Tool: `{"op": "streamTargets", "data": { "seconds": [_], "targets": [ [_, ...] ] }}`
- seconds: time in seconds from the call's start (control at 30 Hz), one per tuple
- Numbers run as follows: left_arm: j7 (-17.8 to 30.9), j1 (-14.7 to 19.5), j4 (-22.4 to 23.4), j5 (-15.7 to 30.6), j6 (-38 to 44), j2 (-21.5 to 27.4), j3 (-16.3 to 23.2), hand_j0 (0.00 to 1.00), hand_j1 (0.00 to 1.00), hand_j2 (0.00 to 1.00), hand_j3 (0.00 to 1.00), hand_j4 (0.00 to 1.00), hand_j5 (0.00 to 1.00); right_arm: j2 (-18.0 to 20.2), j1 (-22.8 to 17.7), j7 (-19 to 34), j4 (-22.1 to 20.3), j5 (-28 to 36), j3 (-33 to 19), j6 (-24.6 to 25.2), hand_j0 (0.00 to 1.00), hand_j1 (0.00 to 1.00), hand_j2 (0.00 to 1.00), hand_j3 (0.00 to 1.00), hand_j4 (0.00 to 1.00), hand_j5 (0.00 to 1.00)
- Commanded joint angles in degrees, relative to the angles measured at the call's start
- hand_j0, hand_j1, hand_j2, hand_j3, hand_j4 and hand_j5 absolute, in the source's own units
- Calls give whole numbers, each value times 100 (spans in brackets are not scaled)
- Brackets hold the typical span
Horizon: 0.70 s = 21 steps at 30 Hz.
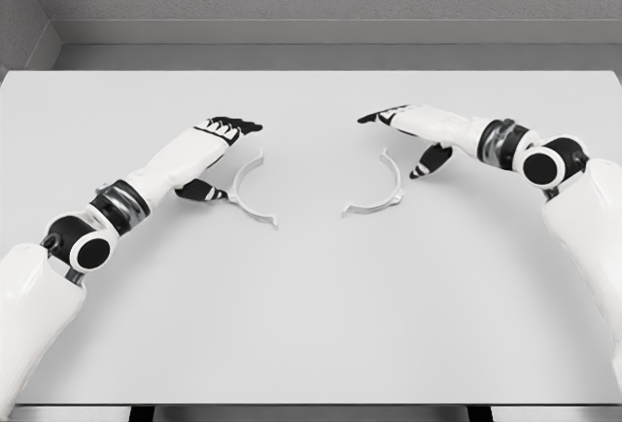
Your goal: Assemble PVC drainage pipe clamps
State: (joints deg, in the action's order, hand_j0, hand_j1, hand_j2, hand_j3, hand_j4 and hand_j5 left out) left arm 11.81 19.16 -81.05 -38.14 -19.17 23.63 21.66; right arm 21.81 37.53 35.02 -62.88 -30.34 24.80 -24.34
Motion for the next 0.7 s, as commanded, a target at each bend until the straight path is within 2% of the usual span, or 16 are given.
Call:
{"op": "streamTargets", "data": {
  "seconds": [0.0, 0.43, 0.67],
  "targets": [
    [-3, 9, 37, 17, 10, 1, -4, 100, 100, 100, 100, 100, 100, -54, 0, -2, 21, 2, 42, 17, 100, 100, 100, 100, 100, 100],
    [-3, 44, 63, 17, 18, -95, 5, 100, 100, 100, 100, 100, 100, -230, 18, -2, 13, -33, 51, 17, 100, 100, 100, 100, 100, 100],
    [-3, 53, 46, -142, 18, -236, -4, 100, 100, 100, 100, 100, 100, -300, 18, -2, -5, -33, 51, 17, 100, 100, 100, 100, 100, 100]
  ]
}}
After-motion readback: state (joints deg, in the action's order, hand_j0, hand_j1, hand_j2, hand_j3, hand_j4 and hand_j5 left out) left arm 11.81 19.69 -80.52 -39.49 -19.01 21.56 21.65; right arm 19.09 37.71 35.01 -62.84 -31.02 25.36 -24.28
